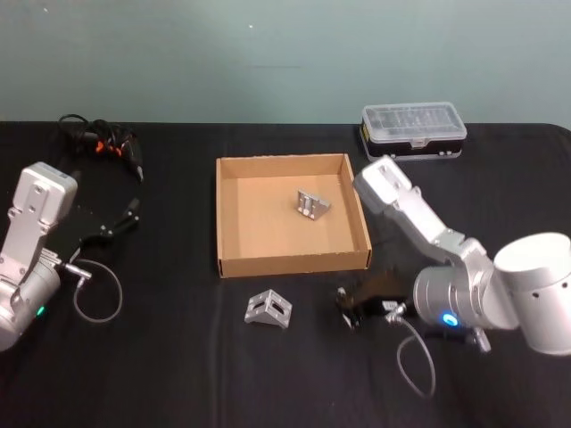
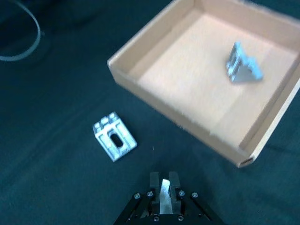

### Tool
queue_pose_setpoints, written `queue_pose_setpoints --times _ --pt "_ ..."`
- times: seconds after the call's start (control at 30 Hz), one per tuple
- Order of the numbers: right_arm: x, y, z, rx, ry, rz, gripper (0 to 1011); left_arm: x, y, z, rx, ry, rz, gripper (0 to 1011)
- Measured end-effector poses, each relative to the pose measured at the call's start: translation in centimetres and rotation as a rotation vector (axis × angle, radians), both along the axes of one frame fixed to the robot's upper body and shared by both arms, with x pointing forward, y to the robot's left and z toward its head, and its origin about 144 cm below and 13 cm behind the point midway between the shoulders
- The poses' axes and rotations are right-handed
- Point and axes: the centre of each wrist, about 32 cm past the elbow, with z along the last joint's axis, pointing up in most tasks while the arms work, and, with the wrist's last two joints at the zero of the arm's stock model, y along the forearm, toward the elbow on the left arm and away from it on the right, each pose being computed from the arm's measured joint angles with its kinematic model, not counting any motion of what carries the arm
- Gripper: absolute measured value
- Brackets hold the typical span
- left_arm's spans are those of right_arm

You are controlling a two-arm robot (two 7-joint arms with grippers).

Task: Use one hand to pick up the angle iron from the table and place it into the box.

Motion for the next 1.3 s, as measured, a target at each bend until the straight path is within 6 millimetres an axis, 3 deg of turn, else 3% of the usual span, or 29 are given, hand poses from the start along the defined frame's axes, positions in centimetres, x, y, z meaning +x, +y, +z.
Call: queue_pose_setpoints --times 0.23,0.53,0.83,1.3 --pt "1.3 0.1 2.6 0.044 -0.126 0.043 133 0.0 0.0 0.0 0.000 0.000 0.000 1011" --pt "4.0 0.7 3.7 0.103 -0.271 0.072 133 0.0 0.0 0.0 0.000 0.000 0.000 1012" --pt "7.5 1.4 1.1 0.162 -0.364 0.042 133 0.0 0.0 0.0 0.000 0.000 0.000 1011" --pt "11.4 3.5 -2.4 0.226 -0.382 0.073 133 0.0 0.0 0.0 0.000 0.000 0.000 1011"
